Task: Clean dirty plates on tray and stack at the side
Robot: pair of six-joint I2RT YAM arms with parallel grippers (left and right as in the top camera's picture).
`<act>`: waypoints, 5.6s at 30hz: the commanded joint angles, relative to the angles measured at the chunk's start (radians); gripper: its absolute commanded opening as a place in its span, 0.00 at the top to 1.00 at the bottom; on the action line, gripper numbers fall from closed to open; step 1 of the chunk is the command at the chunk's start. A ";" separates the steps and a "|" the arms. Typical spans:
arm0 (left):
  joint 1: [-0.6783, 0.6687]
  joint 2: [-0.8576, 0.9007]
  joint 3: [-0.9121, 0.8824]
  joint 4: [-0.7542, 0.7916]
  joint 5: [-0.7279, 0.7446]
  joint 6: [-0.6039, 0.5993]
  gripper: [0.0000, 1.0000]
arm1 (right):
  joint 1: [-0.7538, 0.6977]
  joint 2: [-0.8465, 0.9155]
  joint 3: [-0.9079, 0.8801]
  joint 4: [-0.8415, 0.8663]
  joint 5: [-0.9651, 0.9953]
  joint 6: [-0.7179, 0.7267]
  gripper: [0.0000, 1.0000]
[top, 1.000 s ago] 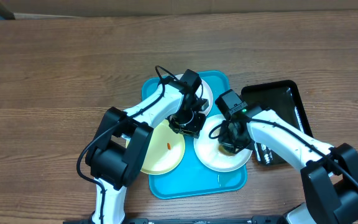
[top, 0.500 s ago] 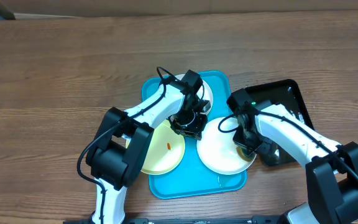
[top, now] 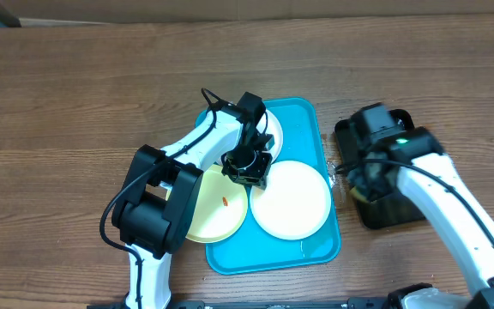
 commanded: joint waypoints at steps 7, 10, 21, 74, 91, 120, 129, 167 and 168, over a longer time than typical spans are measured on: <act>-0.019 0.033 -0.007 0.058 -0.002 0.000 0.76 | -0.225 0.019 -0.047 0.156 -0.192 -0.227 0.96; -0.031 0.033 -0.007 0.067 -0.002 0.006 0.78 | -0.251 0.053 -0.099 0.215 -0.201 -0.226 0.96; -0.092 0.033 -0.007 0.052 -0.068 0.041 0.96 | -0.274 0.032 -0.081 0.229 -0.246 -0.226 0.71; -0.572 0.037 0.674 0.318 -1.329 0.146 0.96 | -0.595 -0.149 0.071 -0.072 -0.350 -0.256 0.48; -0.555 -0.013 0.675 0.179 -1.246 -0.059 0.96 | -0.595 -0.149 0.071 -0.084 -0.350 -0.257 0.48; 0.786 -0.234 0.305 -0.457 -0.542 -0.328 0.95 | -0.595 -0.149 0.071 -0.094 -0.350 -0.304 0.47; 1.038 -0.234 -0.003 -0.211 -0.518 -0.322 0.96 | -0.595 -0.149 0.071 -0.094 -0.350 -0.304 0.47; 0.386 -0.452 -0.179 -0.358 -0.420 -0.203 0.50 | -0.595 -0.149 -0.055 -0.097 -0.593 -0.511 0.41; 0.386 -0.468 -0.213 -0.338 -0.420 -0.204 0.46 | -0.595 -0.149 -0.055 -0.093 -0.593 -0.511 0.41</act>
